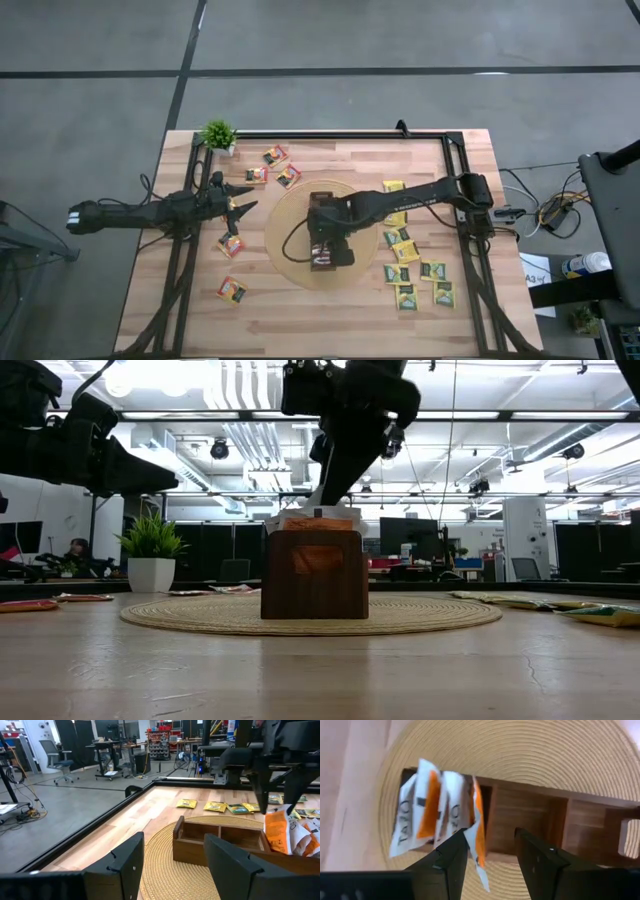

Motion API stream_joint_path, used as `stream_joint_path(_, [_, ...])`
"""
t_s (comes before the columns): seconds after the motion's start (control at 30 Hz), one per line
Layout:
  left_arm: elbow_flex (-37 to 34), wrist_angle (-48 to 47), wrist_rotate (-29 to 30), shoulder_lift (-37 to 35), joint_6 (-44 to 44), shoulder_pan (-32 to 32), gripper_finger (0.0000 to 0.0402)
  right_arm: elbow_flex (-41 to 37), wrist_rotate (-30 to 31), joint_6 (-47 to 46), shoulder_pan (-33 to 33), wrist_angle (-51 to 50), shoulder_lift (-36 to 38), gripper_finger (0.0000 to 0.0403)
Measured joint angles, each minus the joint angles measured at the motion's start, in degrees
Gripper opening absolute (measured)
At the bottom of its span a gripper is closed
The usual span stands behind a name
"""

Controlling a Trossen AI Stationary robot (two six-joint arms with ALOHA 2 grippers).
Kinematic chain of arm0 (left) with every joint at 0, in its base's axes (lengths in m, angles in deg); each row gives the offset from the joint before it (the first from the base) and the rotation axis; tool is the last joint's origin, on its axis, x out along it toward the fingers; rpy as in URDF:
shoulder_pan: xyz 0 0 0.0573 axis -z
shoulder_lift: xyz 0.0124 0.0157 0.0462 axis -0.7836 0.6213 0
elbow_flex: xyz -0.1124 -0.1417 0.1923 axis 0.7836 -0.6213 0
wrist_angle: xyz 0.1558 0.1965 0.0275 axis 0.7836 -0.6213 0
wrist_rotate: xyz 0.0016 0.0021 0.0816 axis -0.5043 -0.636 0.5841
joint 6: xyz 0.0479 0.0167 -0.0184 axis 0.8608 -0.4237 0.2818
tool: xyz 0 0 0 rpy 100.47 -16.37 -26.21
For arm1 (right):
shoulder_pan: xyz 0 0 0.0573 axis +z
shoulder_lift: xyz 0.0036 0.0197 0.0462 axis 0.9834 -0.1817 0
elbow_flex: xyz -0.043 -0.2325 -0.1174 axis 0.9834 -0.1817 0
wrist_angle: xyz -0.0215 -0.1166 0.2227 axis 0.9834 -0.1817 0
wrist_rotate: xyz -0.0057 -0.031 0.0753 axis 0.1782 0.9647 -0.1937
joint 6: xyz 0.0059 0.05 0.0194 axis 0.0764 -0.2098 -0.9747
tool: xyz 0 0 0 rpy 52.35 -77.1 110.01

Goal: Pick & Place Tea
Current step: Put the white tea bag into the bottom section of the wooden organizer

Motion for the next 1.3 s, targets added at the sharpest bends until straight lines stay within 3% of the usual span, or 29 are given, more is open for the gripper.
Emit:
stream_joint_path(0.27, [-0.02, 0.0, 0.0, -0.01, 0.0, 0.0, 0.0202, -10.37, 0.09, 1.48, -0.1, 13.39, 7.59, 0.0159])
stream_joint_path(0.63, [0.0, 0.0, 0.0, 0.03, 0.0, 0.04, 0.0202, -33.86, 0.11, -1.6, -0.14, 39.31, 23.55, 0.016])
stream_joint_path(0.87, [0.0, 0.02, 0.01, 0.21, 0.0, 0.04, 0.0202, -40.6, -0.48, -0.95, -0.08, 48.03, 23.93, 0.016])
stream_joint_path(1.3, [-0.01, 0.0, 0.0, 0.64, -0.01, 0.02, 0.0202, -43.04, -5.25, 0.04, 0.14, 55.06, 18.8, 0.016])
